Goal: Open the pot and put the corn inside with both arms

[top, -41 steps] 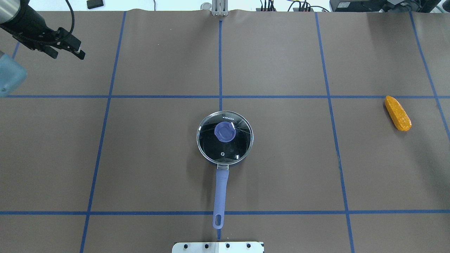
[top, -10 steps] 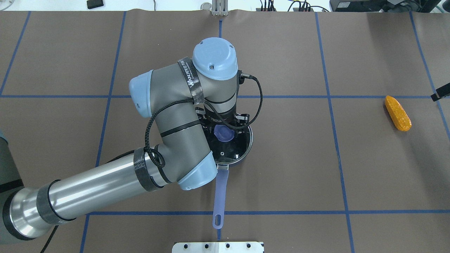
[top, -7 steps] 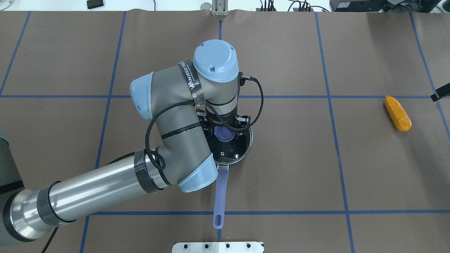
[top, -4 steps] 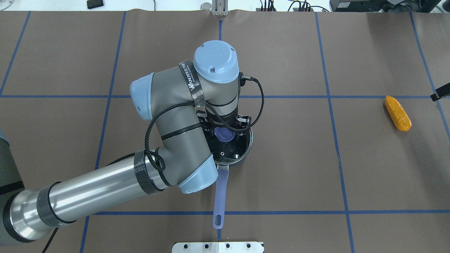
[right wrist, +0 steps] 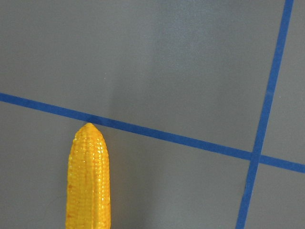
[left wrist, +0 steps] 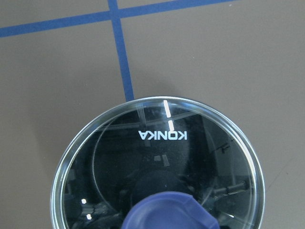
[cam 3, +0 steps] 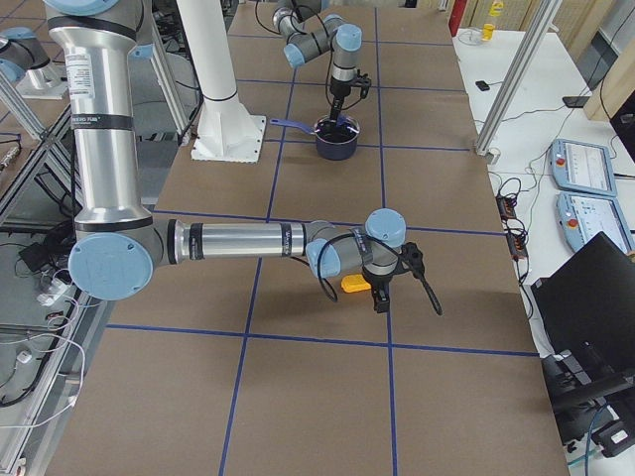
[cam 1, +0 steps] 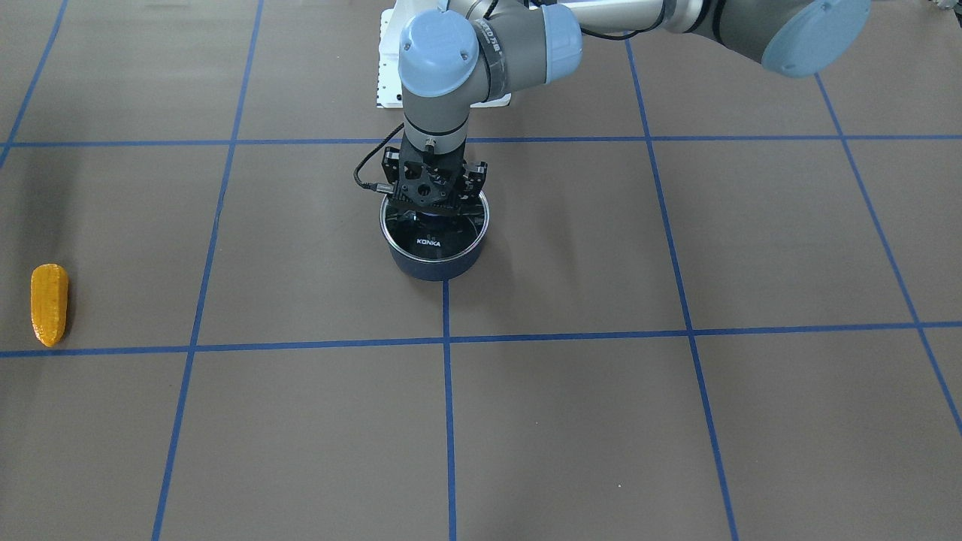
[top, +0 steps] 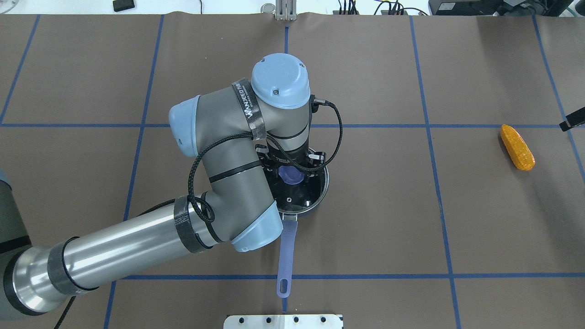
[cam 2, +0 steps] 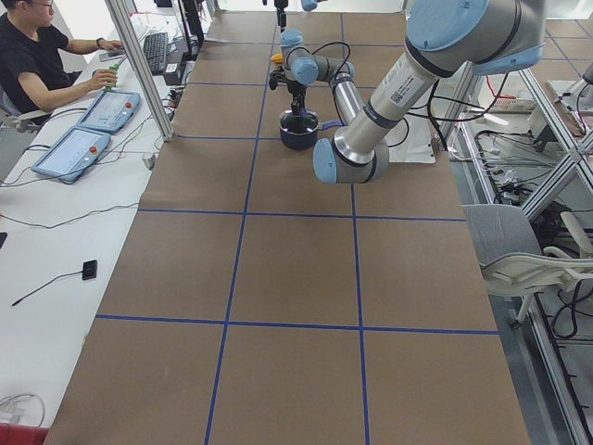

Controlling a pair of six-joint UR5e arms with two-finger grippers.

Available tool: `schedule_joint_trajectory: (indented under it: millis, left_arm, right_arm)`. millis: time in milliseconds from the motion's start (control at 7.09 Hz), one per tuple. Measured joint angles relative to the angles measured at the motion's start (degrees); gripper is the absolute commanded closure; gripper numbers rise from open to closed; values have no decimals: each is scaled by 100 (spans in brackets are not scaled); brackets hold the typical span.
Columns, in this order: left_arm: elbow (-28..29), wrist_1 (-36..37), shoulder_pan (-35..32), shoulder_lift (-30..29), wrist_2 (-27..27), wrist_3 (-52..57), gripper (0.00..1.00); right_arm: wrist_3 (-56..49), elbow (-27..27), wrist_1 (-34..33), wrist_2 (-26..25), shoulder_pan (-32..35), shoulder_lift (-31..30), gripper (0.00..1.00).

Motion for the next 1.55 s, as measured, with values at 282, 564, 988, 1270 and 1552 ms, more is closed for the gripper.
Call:
schedule_joint_trajectory:
  millis: [282,564,988,1270,1552]
  left_arm:
    - [0,-1,2,-1,-1,-2,38]
    - [-6,2,-4,2,2,-8,39]
    - [-131,11,-8,12,-2,-9,40]
    - [-453,26,-18,107,-19,5,40]
    - [-869,39,-84,340,-33,70,40]
  right_arm:
    - [0,0,0,1,-4,0,0]
    - [0,0,0,1,-6,0,0]
    - [0,0,0,1,-13,8,0]
    - [2,5,0,1,-15,9,0]
    - [8,7,0,1,-58,20,0]
